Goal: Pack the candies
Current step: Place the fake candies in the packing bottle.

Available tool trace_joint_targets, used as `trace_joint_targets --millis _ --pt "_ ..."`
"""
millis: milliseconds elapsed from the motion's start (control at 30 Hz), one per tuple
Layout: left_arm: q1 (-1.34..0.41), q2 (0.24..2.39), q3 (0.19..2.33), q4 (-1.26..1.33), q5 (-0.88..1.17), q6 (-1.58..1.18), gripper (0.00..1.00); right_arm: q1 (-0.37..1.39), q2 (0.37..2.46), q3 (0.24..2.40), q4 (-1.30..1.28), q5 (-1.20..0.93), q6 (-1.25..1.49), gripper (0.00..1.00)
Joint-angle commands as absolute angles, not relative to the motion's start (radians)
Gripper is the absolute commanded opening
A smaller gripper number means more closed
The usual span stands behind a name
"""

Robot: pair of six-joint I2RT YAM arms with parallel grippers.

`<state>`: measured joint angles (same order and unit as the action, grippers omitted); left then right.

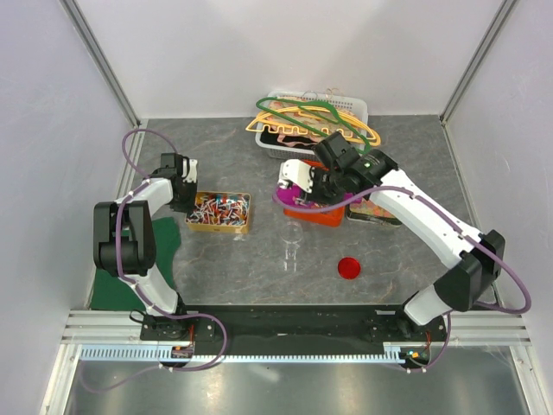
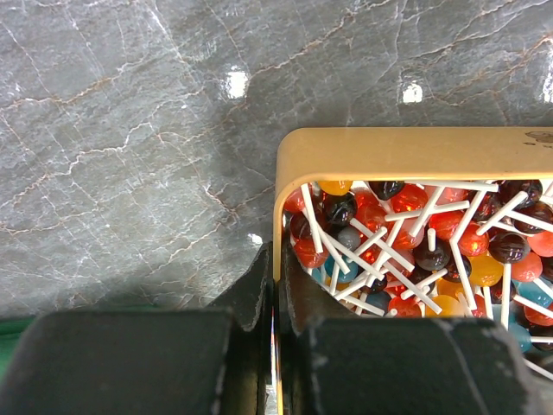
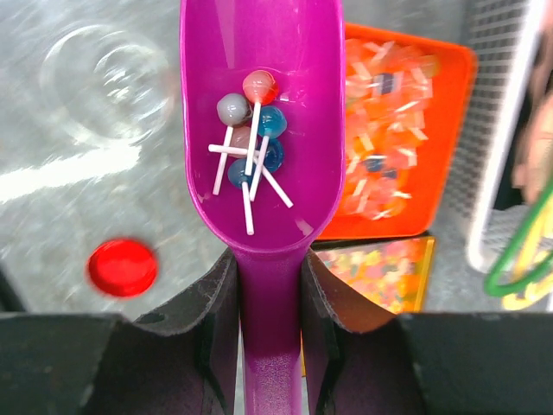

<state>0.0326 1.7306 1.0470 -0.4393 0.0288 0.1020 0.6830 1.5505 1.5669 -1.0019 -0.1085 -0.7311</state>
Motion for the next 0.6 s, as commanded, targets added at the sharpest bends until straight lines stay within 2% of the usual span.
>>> trace_joint_targets --millis 0,433,567 --pt "0.046 1.707 1.057 -0.399 0.055 0.083 0.02 0.681 1.451 1.54 -1.095 -0.215 -0.793 0.0" --pt "0.066 1.715 1.057 -0.399 0.054 0.095 0.02 0.696 1.402 1.506 -1.261 -0.15 -0.848 0.0" --pt "0.067 1.717 1.057 -0.399 0.049 0.101 0.02 0.73 1.411 1.487 -1.266 -0.068 -0.844 0.0"
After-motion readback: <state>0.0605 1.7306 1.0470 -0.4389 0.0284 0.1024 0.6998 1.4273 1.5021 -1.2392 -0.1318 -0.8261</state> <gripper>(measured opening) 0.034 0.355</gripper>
